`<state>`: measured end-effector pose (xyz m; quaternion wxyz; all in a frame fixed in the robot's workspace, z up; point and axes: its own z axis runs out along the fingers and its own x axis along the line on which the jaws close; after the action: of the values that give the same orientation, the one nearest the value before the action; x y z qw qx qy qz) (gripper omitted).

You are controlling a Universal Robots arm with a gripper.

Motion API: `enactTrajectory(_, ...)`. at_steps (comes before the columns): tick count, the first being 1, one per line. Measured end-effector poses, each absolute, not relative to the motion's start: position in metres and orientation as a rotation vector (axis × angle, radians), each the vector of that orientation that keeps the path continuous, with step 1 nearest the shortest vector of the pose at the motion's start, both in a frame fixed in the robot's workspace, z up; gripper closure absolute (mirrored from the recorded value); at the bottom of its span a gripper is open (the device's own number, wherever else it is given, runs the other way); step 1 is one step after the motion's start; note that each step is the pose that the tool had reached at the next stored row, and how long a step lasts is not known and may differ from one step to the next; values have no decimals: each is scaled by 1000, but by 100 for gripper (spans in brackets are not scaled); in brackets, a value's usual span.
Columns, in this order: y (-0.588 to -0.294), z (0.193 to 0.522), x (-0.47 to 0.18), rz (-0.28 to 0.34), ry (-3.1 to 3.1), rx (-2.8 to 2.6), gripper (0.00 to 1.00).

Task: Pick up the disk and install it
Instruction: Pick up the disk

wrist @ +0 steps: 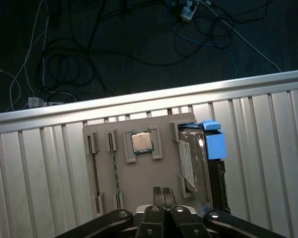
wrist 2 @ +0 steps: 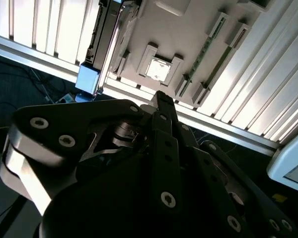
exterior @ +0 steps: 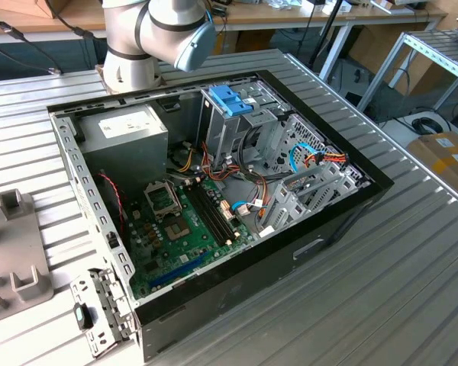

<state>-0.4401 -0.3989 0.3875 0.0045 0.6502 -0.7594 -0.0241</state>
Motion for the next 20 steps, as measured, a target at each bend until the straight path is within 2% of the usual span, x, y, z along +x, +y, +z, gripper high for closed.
enactTrajectory(5,-399,387,-440,-76,-2380,2035,58)
enactTrajectory(9,-399,387,-440,-76,-2381,2034,57)
enactTrajectory(11,-399,387,-440,-76,-2382,2034,44)
enactTrajectory(20,-397,386,-440,-76,-2382,2033,44)
